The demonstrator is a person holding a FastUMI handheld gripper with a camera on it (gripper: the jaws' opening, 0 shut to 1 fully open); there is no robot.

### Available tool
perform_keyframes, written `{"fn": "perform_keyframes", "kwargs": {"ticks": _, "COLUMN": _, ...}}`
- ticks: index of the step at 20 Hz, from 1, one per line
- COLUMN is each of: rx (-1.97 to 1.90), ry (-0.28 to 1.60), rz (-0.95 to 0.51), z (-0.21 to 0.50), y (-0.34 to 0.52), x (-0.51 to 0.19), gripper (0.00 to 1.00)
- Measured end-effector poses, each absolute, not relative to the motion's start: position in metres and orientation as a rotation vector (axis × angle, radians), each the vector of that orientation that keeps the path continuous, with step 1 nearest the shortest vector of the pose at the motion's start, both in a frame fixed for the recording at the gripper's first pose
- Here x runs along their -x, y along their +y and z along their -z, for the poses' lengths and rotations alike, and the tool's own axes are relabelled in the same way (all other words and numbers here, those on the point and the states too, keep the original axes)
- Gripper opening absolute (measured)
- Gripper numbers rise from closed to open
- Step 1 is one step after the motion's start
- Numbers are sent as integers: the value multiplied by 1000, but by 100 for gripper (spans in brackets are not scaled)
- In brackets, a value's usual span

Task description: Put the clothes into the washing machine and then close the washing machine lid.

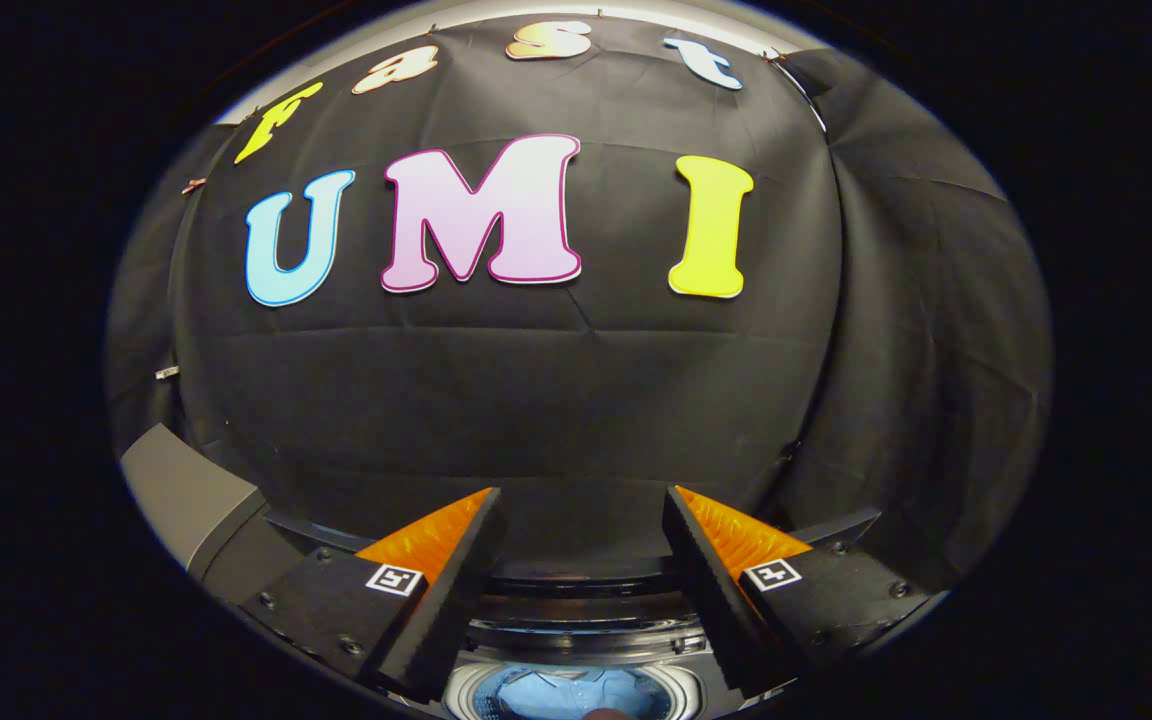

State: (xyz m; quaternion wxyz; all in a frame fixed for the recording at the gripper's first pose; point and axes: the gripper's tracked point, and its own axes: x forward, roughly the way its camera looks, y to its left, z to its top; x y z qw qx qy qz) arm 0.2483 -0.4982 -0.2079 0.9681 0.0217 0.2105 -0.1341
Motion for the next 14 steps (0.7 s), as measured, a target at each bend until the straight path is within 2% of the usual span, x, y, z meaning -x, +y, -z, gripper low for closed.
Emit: {"fn": "perform_keyframes", "kwargs": {"ticks": 14, "rx": -38, "ry": 474, "rz": 272, "z": 207, "y": -500, "x": -252, "gripper": 100}}
